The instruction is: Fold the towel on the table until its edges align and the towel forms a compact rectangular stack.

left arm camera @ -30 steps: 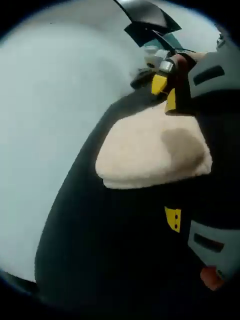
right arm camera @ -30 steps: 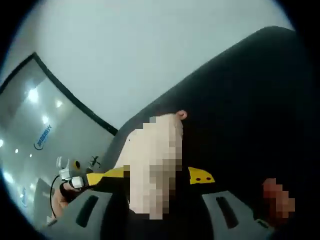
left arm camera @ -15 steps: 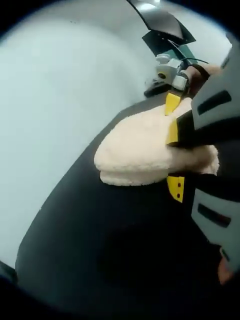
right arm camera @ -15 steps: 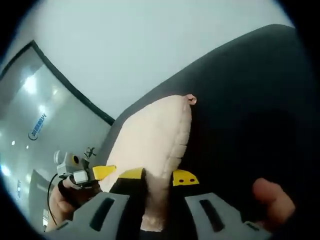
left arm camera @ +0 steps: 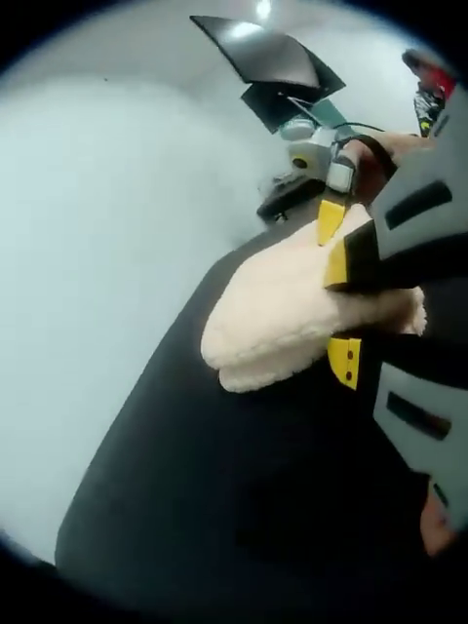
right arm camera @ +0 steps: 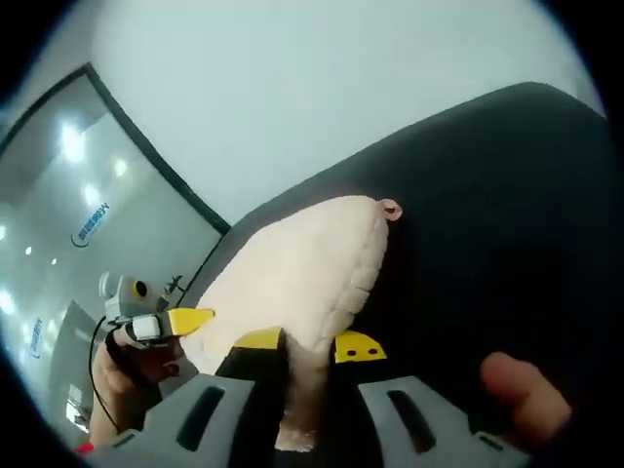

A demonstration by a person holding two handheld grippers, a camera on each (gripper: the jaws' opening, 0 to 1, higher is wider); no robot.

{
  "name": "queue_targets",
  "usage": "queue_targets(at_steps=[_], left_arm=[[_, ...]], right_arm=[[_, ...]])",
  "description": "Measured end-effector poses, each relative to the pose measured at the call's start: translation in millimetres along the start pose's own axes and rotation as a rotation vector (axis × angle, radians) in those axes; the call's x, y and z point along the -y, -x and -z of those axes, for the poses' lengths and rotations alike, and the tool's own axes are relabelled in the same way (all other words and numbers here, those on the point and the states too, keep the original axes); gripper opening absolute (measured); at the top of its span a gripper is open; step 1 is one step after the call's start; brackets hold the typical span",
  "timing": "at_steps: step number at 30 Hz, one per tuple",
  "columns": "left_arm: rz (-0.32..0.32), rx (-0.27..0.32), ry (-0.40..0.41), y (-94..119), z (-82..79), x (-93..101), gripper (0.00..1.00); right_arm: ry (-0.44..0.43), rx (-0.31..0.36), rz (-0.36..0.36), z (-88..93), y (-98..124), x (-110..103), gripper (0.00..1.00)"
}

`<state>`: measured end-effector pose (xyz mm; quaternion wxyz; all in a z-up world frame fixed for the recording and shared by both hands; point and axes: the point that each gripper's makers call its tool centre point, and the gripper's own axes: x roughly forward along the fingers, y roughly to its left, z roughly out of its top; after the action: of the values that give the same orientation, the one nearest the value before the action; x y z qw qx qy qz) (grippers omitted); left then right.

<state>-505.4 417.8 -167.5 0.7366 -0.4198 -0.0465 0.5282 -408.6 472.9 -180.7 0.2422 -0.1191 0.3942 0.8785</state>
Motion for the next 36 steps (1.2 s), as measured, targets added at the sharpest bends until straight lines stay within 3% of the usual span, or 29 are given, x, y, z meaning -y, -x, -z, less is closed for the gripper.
queue_targets(at_steps=[4, 10, 17, 22, 27, 36], left_arm=[[0.034, -0.01, -0.025, -8, 27.3, 35.9, 0.19], [0.094, -0.047, -0.051, -16, 68.3, 77.0, 0.19], [0.134, -0.052, -0.076, -11, 100.9, 114.6, 0.19], [0.147, -0.057, -0.08, -8, 115.2, 122.3, 0.19], [0.143, -0.048, -0.097, -6, 121.5, 124.0, 0.19], [0.126, -0.049, -0.113, -8, 132.5, 107.4, 0.19]], right_arm=[[-0.046, 0.023, -0.017, -3.5, 40, 21, 0.14], [-0.01, 0.025, -0.007, 14.9, 89, 39, 0.14], [0.028, 0.042, -0.002, 34.2, 134, 45, 0.14], [0.011, 0.048, -0.02, 47.4, 148, 46, 0.14], [0.005, 0.048, -0.02, 59.0, 147, 48, 0.14], [-0.014, 0.048, -0.028, 75.7, 142, 57, 0.15]])
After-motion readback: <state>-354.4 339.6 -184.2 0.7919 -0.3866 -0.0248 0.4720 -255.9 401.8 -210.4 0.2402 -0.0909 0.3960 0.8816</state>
